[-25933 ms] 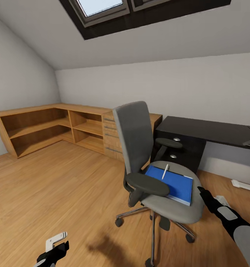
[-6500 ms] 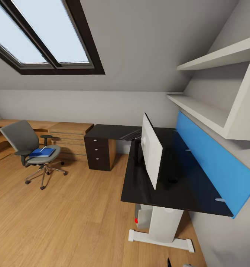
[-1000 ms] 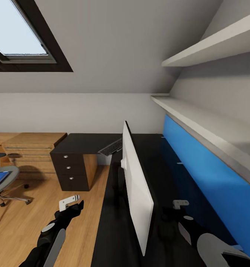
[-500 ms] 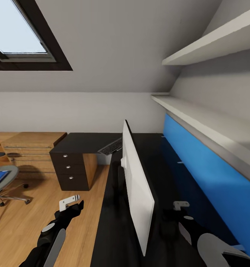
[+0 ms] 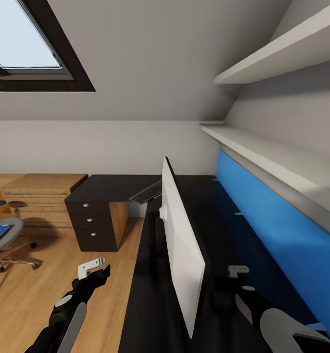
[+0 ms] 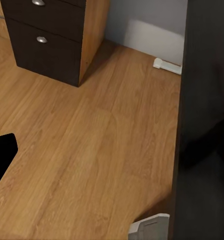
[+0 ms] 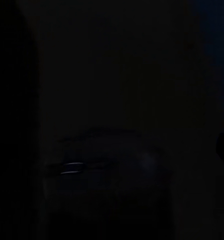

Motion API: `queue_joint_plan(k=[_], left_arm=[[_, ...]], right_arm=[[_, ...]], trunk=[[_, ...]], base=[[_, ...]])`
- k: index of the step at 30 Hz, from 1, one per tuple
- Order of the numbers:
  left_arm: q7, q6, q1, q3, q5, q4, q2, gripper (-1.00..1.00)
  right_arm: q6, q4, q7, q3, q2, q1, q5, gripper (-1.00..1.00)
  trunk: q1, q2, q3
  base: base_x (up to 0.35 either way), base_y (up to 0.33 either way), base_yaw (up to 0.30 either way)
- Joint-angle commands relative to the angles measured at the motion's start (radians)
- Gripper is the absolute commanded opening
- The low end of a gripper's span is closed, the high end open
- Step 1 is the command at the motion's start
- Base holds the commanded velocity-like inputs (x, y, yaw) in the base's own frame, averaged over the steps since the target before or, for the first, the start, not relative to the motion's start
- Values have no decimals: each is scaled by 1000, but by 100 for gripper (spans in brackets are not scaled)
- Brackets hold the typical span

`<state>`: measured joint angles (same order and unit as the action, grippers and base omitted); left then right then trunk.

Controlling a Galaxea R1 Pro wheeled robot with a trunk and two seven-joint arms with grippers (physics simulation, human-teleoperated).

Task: In the bedroom, organize the workspace by keeping the computer under the desk, ensuring the monitor is on the desk, placing the keyboard on the desk next to the monitor, placing the mouse on the desk next to the keyboard, moving the folder from the swivel chair onto the desk next to the mouse, stacking the notebook on top of the folder with the pen on top of the notebook, and positioning the swivel chair next to the desk.

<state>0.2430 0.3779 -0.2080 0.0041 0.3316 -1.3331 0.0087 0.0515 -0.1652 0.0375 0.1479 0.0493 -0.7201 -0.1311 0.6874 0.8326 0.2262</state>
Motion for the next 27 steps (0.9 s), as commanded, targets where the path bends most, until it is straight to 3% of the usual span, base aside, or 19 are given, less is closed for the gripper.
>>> queue_joint_plan(k=[1,12,27], left_arm=[[7,4,-1,-1,11,-2,0,100],[7,3,-1,-1,10,-1,-1,100],[7,3,-1,-1,10,0,-1,100]], right_arm=[[9,1,4,9,-1,-1,-11,100],[75,-1,24,10,-1,-1,-10,100],[61,0,26,9,0,-1,-10,100]], trunk=[[4,8,5],[46,85,39],[96,176,80]], base=[[0,0,0],[0,0,0],[0,0,0]])
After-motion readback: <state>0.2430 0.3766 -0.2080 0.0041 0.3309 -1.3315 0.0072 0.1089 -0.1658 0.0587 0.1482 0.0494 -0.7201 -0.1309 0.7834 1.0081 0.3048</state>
